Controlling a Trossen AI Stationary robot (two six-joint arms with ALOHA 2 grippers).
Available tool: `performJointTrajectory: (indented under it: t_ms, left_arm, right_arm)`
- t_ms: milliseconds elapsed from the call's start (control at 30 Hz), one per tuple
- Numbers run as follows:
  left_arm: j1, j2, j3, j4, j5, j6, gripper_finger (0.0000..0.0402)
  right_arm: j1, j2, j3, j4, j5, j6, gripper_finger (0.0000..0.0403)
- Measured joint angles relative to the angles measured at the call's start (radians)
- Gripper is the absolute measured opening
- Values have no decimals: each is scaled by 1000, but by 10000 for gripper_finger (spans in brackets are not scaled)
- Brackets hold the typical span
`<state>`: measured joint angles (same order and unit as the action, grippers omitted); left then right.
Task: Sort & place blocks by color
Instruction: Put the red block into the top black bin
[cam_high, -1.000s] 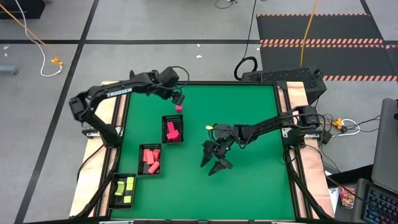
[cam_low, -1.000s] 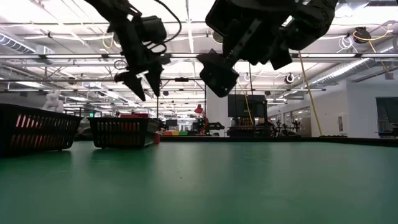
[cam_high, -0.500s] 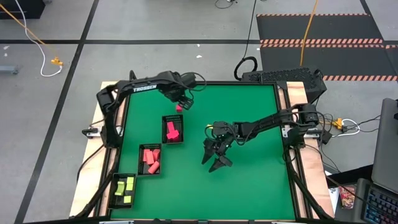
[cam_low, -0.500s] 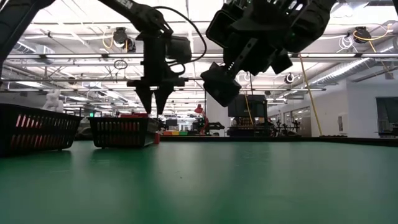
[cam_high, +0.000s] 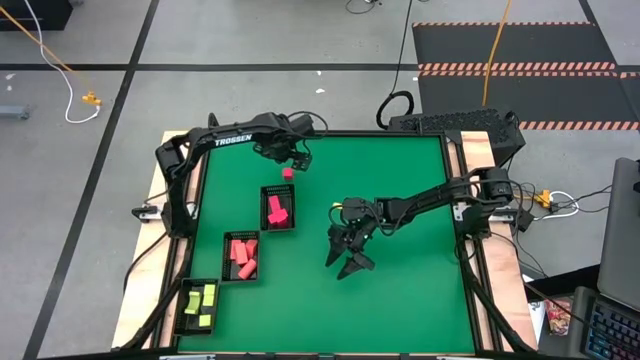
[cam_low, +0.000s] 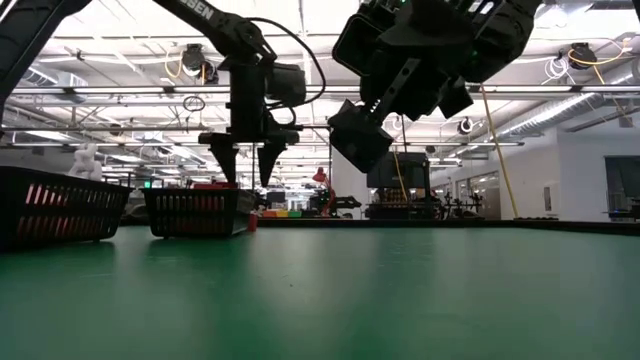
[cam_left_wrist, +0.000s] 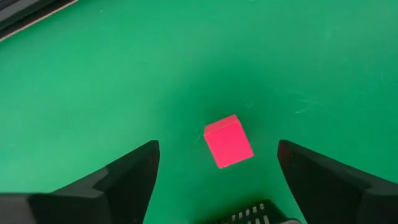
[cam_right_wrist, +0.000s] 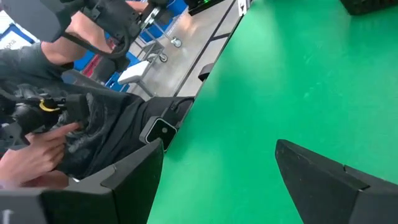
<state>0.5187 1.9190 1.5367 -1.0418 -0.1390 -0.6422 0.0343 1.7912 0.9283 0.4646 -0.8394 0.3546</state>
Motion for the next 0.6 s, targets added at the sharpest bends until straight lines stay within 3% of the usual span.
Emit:
performJointTrajectory:
  t_ms: [233, 600]
  left_arm:
    - [4, 0, -1, 4, 15, -51, 343]
    - [3, 16, -2, 16, 82, -79, 308]
  right_arm:
    - [8, 0, 0, -13, -2, 0, 302]
    - [7, 0, 0, -31, -2, -4, 302]
